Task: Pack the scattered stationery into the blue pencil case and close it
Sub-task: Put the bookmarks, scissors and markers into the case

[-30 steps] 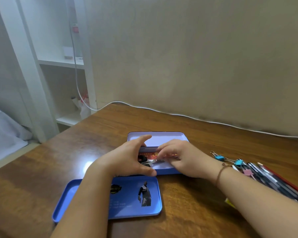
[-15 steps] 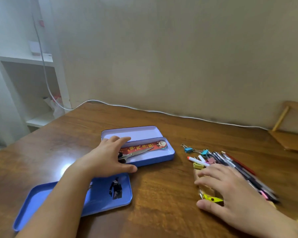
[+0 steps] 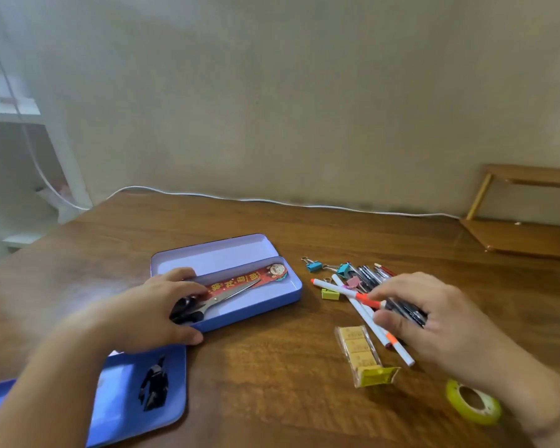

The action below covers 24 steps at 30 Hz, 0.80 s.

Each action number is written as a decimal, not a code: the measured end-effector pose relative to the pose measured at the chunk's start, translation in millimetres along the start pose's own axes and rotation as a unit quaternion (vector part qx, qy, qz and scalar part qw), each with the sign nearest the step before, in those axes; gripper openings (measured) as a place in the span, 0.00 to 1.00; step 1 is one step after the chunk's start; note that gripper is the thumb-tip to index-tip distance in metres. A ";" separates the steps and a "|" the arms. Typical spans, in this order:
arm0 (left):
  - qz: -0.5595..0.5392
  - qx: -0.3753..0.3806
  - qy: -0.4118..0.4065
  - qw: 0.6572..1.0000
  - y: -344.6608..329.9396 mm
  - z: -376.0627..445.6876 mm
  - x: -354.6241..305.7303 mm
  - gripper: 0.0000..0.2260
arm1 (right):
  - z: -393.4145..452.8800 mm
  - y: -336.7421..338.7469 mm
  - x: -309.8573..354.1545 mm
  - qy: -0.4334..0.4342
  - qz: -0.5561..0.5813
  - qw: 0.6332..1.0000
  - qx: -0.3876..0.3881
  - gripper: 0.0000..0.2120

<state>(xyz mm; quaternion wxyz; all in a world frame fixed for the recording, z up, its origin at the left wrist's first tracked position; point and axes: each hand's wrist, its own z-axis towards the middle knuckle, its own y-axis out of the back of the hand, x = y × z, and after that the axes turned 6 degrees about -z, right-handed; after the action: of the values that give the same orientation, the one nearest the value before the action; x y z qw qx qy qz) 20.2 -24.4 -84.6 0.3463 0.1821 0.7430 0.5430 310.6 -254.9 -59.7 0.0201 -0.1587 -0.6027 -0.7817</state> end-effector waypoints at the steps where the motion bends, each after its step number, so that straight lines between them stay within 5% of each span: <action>1: -0.007 0.002 -0.006 1.000 0.4 -0.6 1.0 0.33 | 2.7 -3.1 -6.9 -0.034 -0.011 0.998 -0.054 0.22; 3: -0.026 0.007 -0.027 0.999 1.1 -1.5 4.3 0.32 | 8.0 -10.7 -15.0 -0.091 -0.058 0.990 -0.088 0.17; 10: -0.056 0.024 -0.050 0.997 2.6 -1.8 13.3 0.35 | 21.4 -30.4 -18.0 -0.127 -0.122 0.984 -0.024 0.14; 15: -0.085 0.004 -0.046 0.995 5.7 -2.0 3.9 0.32 | 15.2 -24.8 -24.6 -0.151 -0.055 0.983 -0.093 0.09; 19: -0.090 -0.070 -0.043 0.993 1.7 3.1 -1.7 0.16 | 17.8 -14.1 -5.9 -0.113 0.022 0.987 -0.111 0.07; 24: -0.163 -0.155 0.014 0.974 6.9 2.4 11.5 0.14 | 64.7 -22.0 45.2 -0.012 -0.001 0.997 -0.082 0.05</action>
<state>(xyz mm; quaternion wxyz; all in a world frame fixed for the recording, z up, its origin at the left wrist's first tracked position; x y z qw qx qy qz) 13.2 -13.0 -82.2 0.4437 -0.0055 0.6743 0.5903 277.3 -180.3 -53.5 -0.0010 -0.1690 -0.5369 -0.8265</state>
